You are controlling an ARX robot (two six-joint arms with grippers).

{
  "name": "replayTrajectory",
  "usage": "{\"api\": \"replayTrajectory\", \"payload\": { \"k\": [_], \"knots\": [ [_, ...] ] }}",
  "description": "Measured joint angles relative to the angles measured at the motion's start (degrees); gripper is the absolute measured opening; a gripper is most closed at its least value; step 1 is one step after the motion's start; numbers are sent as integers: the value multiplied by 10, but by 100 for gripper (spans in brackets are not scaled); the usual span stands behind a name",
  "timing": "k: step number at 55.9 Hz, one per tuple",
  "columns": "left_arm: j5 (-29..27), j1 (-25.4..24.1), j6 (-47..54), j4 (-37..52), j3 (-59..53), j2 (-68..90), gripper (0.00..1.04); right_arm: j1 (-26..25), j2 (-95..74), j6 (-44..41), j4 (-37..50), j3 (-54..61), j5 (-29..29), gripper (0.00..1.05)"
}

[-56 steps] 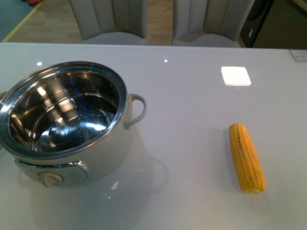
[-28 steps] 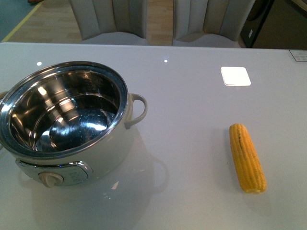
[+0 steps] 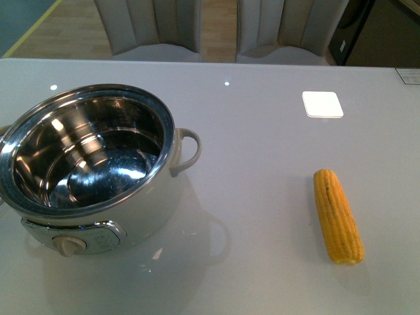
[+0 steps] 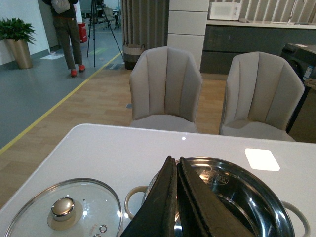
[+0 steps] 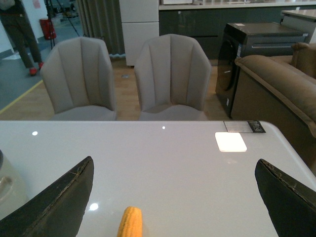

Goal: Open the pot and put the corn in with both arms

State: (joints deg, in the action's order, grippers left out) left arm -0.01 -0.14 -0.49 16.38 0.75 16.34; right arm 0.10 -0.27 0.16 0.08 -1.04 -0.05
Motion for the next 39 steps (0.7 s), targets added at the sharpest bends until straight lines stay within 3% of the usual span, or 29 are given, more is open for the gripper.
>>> {"api": "replayTrajectory", "payload": {
  "k": [22, 28, 39],
  "knots": [
    [0, 0, 0, -63, 0, -63, 3, 0, 0, 0, 0, 0, 0, 96],
    [0, 0, 0, -156, 0, -141, 3, 0, 0, 0, 0, 0, 0, 96],
    [0, 0, 0, -163, 0, -159, 3, 0, 0, 0, 0, 0, 0, 96]
  ]
}}
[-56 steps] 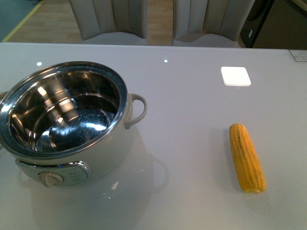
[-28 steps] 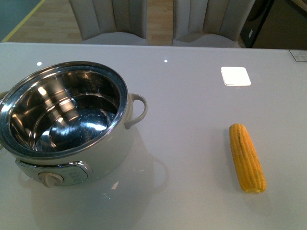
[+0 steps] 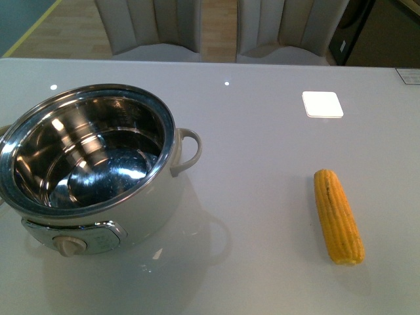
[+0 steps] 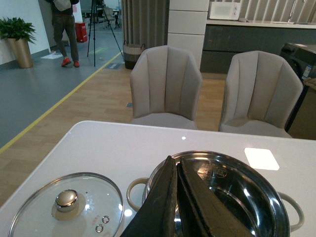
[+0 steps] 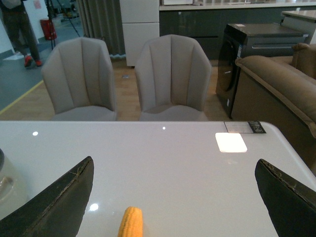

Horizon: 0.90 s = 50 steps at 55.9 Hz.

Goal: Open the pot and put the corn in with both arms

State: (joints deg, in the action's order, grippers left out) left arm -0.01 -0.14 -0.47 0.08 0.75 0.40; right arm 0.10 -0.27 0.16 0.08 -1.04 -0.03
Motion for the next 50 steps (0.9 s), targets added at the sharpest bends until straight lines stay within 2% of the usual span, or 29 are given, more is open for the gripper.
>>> {"api": "replayTrajectory", "payload": {
  "k": [3, 28, 30, 33, 36, 40, 50],
  "knots": [
    [0, 0, 0, 0, 0, 0, 6, 0, 0, 0, 0, 0, 0, 96],
    [0, 0, 0, 0, 0, 0, 82, 0, -1, 1, -1, 0, -3, 96],
    [0, 0, 0, 0, 0, 0, 89, 7, -17, 14, -39, -13, -30, 96],
    [0, 0, 0, 0, 0, 0, 99, 24, -104, 66, -163, -64, -94, 96],
    [0, 0, 1, 0, 0, -1, 98, 29, -158, 87, -198, -76, -102, 96],
    [0, 0, 1, 0, 0, -1, 98, 36, -202, 104, -189, -76, -108, 96],
    [0, 0, 1, -1, 0, -1, 98, 61, -324, 115, -82, -80, -118, 96]
  ]
}}
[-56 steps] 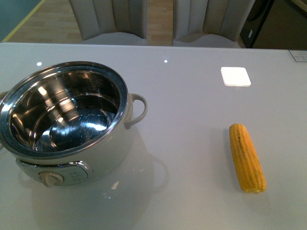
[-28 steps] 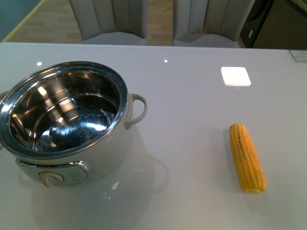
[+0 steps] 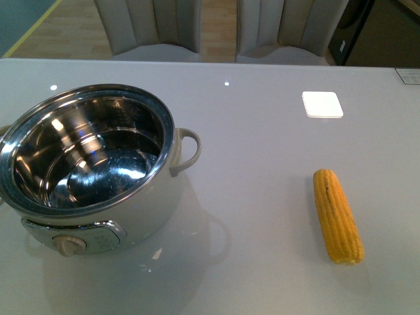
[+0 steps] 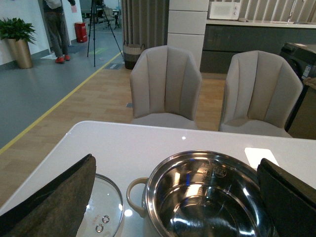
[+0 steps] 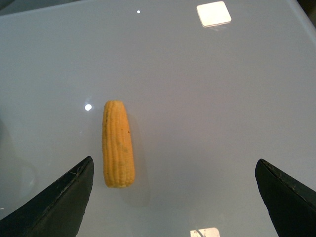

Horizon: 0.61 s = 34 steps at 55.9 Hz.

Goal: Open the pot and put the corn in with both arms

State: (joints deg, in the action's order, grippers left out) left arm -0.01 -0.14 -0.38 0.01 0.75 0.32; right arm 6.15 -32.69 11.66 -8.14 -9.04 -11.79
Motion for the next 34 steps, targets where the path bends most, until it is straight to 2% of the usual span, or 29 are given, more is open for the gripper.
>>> {"api": "replayTrajectory", "payload": {
  "k": [8, 19, 24, 34],
  "knots": [
    [0, 0, 0, 0, 0, 0, 98, 27, -201, 0, 165, -19, -3, 96],
    [0, 0, 0, 0, 0, 0, 98, 26, -456, -21, 329, -87, 13, 96],
    [0, 0, 0, 0, 0, 0, 98, 24, -572, -37, 360, -133, 19, 96],
    [0, 0, 0, 0, 0, 0, 98, 31, -716, -46, 365, -194, 45, 96]
  ]
}}
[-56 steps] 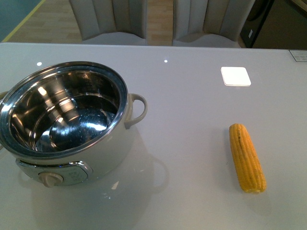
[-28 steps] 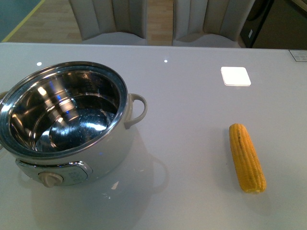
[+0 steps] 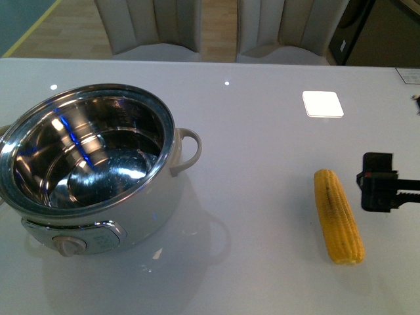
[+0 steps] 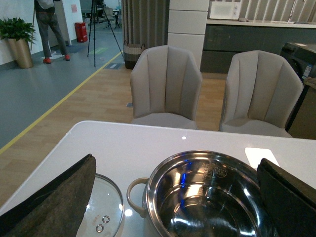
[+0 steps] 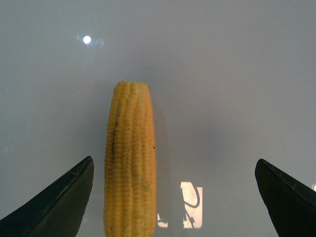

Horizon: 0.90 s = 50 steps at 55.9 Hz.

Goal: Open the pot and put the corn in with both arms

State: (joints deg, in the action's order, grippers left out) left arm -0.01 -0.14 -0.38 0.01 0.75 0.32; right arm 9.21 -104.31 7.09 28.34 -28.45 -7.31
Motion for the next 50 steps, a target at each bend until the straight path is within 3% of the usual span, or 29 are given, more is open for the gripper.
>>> {"api": "replayTrajectory", "payload": {
  "k": [16, 32, 50],
  "knots": [
    [0, 0, 0, 0, 0, 0, 98, 24, -158, -38, 12, -62, 30, 96],
    [0, 0, 0, 0, 0, 0, 98, 31, -214, -66, 0, -91, 42, 96],
    [0, 0, 0, 0, 0, 0, 98, 31, -212, -85, -12, -91, 51, 48]
  ]
}}
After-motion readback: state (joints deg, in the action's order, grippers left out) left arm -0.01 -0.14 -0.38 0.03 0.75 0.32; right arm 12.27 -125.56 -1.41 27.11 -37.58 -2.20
